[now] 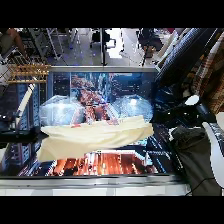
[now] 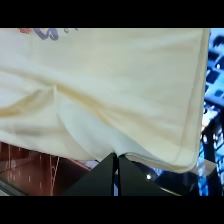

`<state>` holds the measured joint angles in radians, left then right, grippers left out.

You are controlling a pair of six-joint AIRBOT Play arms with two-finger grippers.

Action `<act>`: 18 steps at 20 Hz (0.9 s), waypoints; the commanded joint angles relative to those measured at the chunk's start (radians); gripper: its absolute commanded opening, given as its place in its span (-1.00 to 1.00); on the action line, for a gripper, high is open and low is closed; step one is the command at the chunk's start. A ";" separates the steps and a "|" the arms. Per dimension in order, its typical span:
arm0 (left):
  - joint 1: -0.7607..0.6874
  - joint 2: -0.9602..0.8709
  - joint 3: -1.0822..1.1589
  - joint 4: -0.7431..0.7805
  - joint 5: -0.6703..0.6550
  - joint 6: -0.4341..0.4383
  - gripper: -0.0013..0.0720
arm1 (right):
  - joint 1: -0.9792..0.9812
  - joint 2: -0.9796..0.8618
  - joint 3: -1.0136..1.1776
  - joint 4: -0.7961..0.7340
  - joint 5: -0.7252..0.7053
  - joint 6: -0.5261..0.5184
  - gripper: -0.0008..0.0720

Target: Fold the clothes and pants, and hang the long-sleeved shirts on hangers.

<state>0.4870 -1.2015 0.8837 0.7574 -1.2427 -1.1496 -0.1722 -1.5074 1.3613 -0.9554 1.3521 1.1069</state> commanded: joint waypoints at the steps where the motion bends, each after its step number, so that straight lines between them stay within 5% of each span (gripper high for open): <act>1: 0.113 0.066 0.004 -0.211 0.000 0.098 -0.97 | 0.001 0.043 0.043 0.018 0.024 0.036 -0.94; 11: 0.124 -0.101 0.004 -0.235 0.137 0.103 -0.95 | 0.111 -0.088 0.057 -0.034 -0.369 0.169 -0.93; 12: 0.124 -0.127 0.004 -0.235 0.145 0.103 -0.67 | 0.111 -0.105 0.057 -0.037 -0.383 0.168 -0.92; 13: 0.124 -0.150 0.004 -0.236 0.156 0.103 -0.04 | 0.111 -0.116 0.057 -0.045 -0.384 0.169 -0.59; 14: 0.126 -0.166 0.004 -0.235 0.156 0.103 0.17 | 0.103 -0.118 0.056 -0.064 -0.374 0.173 -0.09; 15: 0.129 -0.173 0.004 -0.235 0.155 0.103 0.17 | 0.090 -0.118 0.057 -0.082 -0.349 0.199 0.19; 18: 0.134 -0.166 0.010 -0.236 0.148 0.104 0.17 | 0.016 -0.140 0.050 -0.097 -0.157 0.179 0.32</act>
<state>0.6167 -1.3548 0.8890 0.5224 -1.0969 -1.0473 -0.1108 -1.6241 1.4162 -1.0267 1.0679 1.2861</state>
